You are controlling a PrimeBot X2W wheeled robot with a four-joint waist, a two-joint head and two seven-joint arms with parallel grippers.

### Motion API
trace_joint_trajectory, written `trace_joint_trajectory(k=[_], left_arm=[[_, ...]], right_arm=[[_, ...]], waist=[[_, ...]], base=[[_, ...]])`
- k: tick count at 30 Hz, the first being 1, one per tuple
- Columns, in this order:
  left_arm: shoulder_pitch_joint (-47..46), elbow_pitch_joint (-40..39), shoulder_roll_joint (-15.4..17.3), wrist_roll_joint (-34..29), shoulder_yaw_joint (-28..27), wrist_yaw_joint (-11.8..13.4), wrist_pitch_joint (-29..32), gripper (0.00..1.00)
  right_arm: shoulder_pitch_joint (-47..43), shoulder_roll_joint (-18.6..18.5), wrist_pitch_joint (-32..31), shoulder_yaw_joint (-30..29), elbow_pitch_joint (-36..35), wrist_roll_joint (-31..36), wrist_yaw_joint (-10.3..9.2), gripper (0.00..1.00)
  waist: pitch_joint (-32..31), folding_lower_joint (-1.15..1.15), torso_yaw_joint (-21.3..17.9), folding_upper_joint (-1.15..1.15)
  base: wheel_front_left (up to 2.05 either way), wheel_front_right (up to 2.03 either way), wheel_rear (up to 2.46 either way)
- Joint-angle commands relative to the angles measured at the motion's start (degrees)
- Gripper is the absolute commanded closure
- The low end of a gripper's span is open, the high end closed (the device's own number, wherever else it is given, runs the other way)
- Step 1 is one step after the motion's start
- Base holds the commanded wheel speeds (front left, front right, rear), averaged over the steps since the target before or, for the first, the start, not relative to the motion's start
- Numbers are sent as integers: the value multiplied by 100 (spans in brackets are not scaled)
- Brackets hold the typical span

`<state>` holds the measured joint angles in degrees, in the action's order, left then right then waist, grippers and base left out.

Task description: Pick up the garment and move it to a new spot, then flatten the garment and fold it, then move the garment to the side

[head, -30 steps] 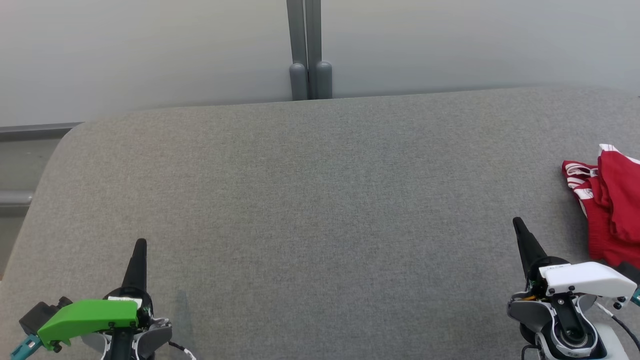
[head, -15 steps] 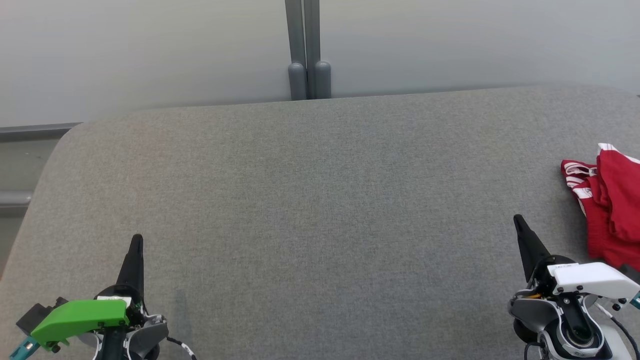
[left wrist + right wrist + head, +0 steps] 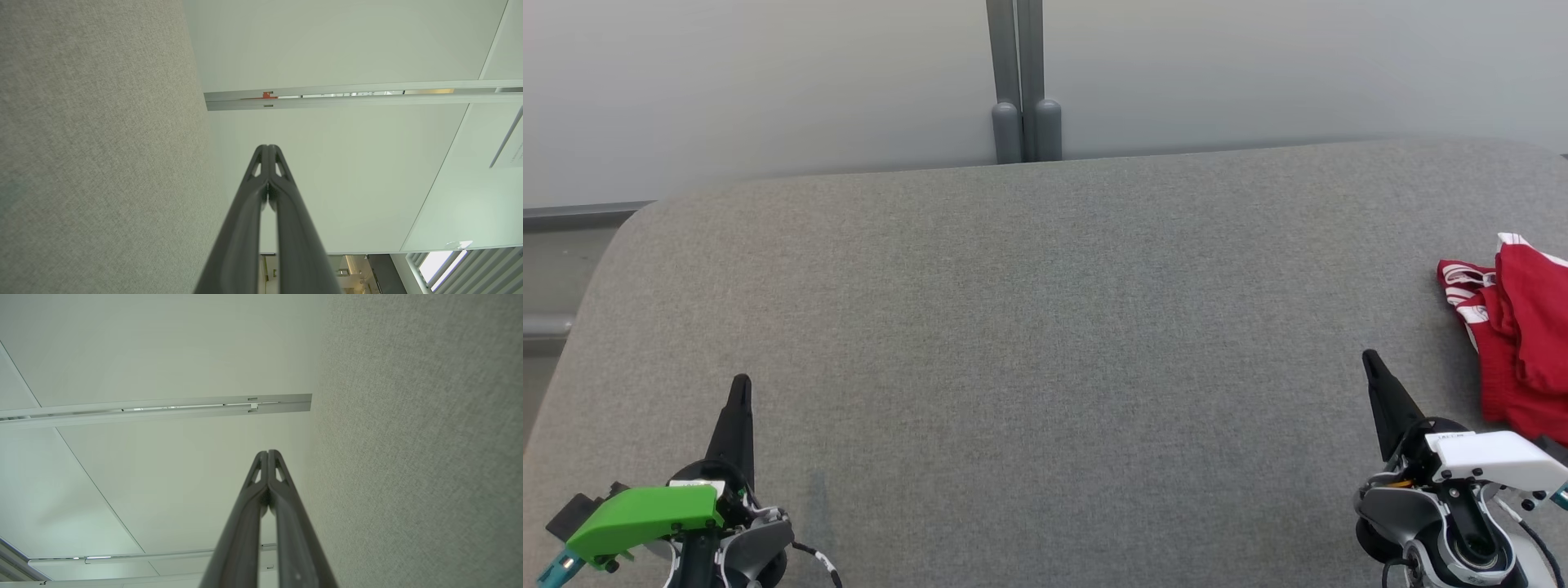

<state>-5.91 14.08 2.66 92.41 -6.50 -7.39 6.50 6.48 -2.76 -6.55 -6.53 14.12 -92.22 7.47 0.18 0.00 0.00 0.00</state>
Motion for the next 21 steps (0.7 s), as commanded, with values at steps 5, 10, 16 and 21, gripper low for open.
trace_joint_trajectory(k=[5, 10, 16, 21], left_arm=[[-60, -12, 38, 5, -19, -32, 24, 100], [-60, -12, 38, 5, -19, -32, 24, 100], [-60, -12, 39, 4, -19, -32, 24, 100], [-60, -13, 39, 4, -18, -32, 24, 100]], right_arm=[[-59, -22, -20, -8, -36, -36, 4, 100], [-59, -22, -20, -8, -36, -36, 4, 100], [-58, -22, -19, -8, -36, -37, 4, 100], [-59, -22, -19, -7, -36, -37, 4, 100]], waist=[[0, 0, 0, 0], [0, 0, 0, 0], [0, 0, 0, 0], [0, 0, 0, 0]], base=[[0, 0, 0], [0, 0, 0], [0, 0, 0], [0, 0, 0]])
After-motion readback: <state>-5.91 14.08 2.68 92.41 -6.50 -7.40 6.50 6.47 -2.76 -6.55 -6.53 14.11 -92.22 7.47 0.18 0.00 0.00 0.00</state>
